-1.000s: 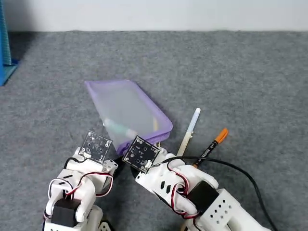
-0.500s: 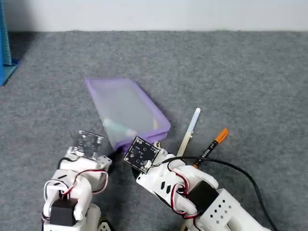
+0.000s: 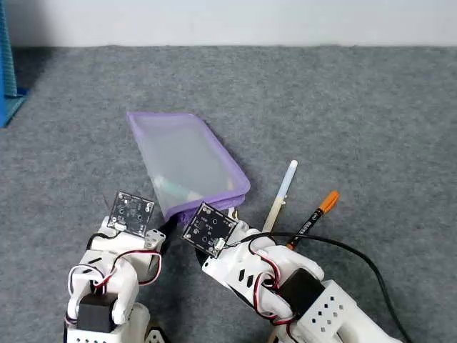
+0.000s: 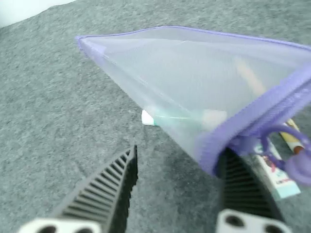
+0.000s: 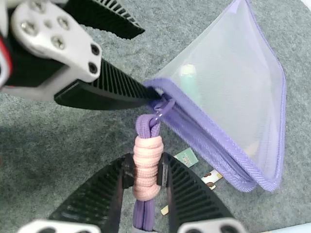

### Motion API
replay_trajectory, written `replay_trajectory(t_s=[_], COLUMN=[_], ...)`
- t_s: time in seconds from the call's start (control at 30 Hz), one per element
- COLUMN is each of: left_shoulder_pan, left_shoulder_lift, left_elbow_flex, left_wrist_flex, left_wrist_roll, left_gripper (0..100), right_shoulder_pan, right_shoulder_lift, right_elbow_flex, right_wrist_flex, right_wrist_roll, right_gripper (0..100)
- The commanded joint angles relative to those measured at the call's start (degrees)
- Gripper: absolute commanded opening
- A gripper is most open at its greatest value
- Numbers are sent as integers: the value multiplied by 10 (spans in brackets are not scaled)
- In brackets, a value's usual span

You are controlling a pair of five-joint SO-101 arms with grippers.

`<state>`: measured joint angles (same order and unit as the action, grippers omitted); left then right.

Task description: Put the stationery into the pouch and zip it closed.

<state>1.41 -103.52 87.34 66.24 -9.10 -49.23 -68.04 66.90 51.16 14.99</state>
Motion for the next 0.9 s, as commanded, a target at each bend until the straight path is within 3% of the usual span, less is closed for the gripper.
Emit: replay_trajectory(t_s=[0.0,0.27,0.53,0.67,0.87], left_shoulder_pan=[15,16,11,11,11], left_shoulder_lift=[-8,-9,-8,-8,-8], left_elbow_flex=[-7,-7,-4,-4,-4], left_wrist_flex=[-16,-17,-39,-40,-37], left_wrist_roll=[-4,-4,2,58,65], left_gripper=[152,38,25,13,13], right_shoulder_pan=[-2,13,136,185,247], right_shoulder_lift=[-17,-17,-17,-17,-17], right_elbow_flex=[-11,-8,-11,-11,-11], right_wrist_flex=[3,3,32,69,88], right_wrist_roll=[0,0,-1,-1,-1], right_gripper=[8,8,8,8,8])
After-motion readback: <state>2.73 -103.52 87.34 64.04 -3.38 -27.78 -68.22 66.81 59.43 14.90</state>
